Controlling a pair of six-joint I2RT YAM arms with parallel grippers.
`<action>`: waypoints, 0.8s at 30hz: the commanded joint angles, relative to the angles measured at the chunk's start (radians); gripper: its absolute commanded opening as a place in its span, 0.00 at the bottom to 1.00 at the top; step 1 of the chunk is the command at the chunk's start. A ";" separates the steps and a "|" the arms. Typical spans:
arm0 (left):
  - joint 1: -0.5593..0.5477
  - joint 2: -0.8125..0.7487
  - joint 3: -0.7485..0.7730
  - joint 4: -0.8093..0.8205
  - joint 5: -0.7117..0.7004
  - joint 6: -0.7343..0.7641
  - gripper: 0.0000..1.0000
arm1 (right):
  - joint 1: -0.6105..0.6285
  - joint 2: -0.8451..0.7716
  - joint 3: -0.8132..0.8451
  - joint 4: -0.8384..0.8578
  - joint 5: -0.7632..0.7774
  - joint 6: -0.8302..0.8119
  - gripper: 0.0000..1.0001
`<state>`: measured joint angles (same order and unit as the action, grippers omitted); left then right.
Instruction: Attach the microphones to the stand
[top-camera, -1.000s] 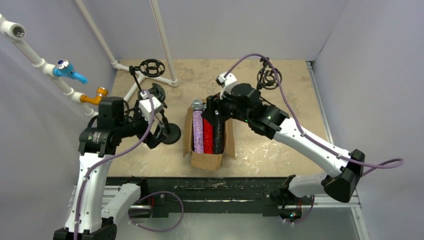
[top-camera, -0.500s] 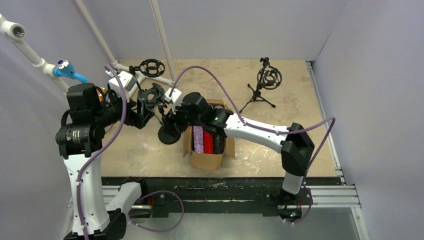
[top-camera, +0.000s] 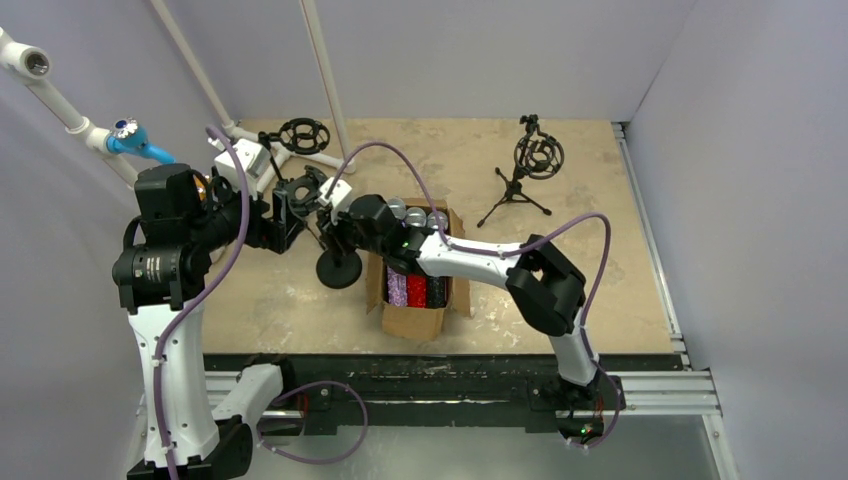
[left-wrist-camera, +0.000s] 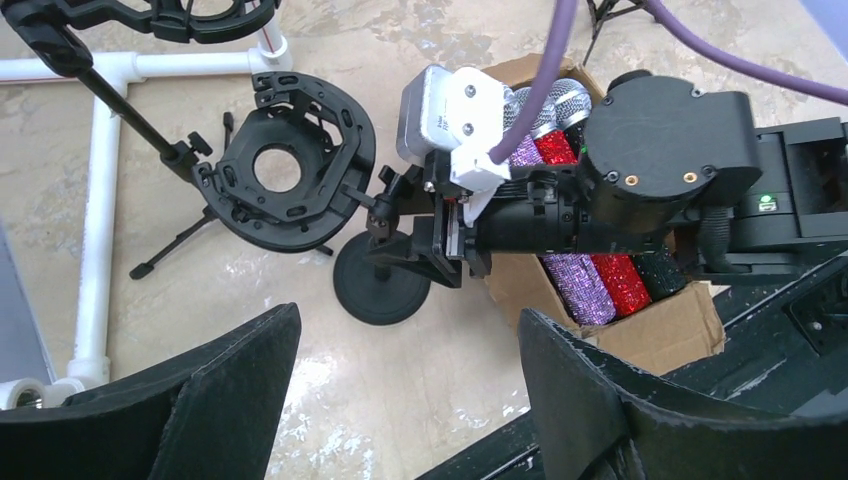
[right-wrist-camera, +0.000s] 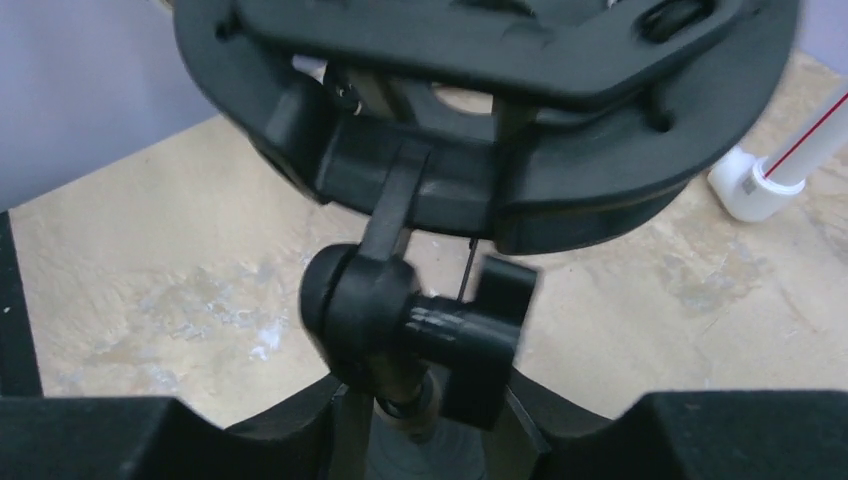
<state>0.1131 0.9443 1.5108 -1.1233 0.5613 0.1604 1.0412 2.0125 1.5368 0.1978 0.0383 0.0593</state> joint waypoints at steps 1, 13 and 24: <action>0.009 -0.007 0.003 0.024 -0.028 0.017 0.80 | -0.003 0.006 0.056 0.103 0.082 -0.100 0.38; 0.009 -0.004 -0.055 0.056 -0.033 0.029 0.80 | -0.125 0.016 0.105 0.140 0.143 -0.174 0.22; 0.008 0.008 -0.105 0.024 0.042 0.082 0.84 | -0.196 0.141 0.227 0.136 0.208 -0.129 0.23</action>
<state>0.1158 0.9443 1.4345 -1.1004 0.5457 0.2054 0.8444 2.1654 1.6978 0.2653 0.1898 -0.0895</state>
